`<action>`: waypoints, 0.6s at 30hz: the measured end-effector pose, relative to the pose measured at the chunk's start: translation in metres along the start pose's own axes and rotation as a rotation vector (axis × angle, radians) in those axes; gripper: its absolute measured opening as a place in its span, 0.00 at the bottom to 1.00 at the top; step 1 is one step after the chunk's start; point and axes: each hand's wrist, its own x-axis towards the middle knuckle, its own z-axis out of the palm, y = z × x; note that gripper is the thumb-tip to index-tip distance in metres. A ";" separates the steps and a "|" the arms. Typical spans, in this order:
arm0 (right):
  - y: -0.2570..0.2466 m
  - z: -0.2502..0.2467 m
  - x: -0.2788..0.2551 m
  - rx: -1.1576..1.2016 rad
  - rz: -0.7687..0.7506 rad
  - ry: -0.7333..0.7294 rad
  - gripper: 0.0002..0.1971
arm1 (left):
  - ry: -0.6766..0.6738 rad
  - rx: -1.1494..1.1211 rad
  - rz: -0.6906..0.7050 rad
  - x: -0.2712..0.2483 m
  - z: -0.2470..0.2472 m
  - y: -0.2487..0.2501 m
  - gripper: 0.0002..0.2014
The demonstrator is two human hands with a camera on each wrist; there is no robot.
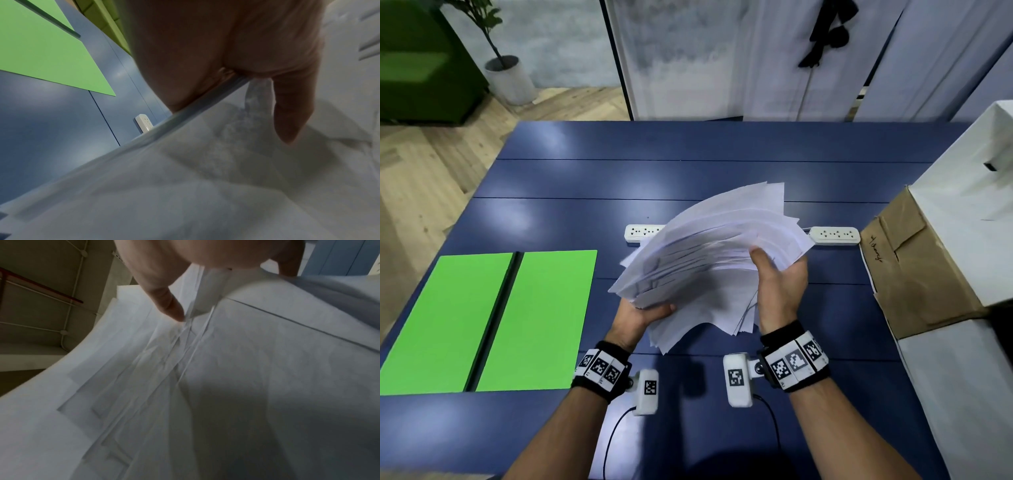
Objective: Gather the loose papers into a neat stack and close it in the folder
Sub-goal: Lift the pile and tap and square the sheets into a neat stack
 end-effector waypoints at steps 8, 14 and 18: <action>-0.006 0.003 -0.004 0.032 -0.018 0.007 0.28 | 0.001 0.029 -0.007 -0.004 0.000 0.001 0.28; -0.005 0.000 -0.004 0.011 -0.011 -0.006 0.25 | -0.011 0.050 0.015 -0.007 0.002 0.003 0.28; -0.007 0.001 -0.007 0.026 -0.003 -0.013 0.32 | -0.025 0.072 0.028 -0.010 0.005 0.005 0.26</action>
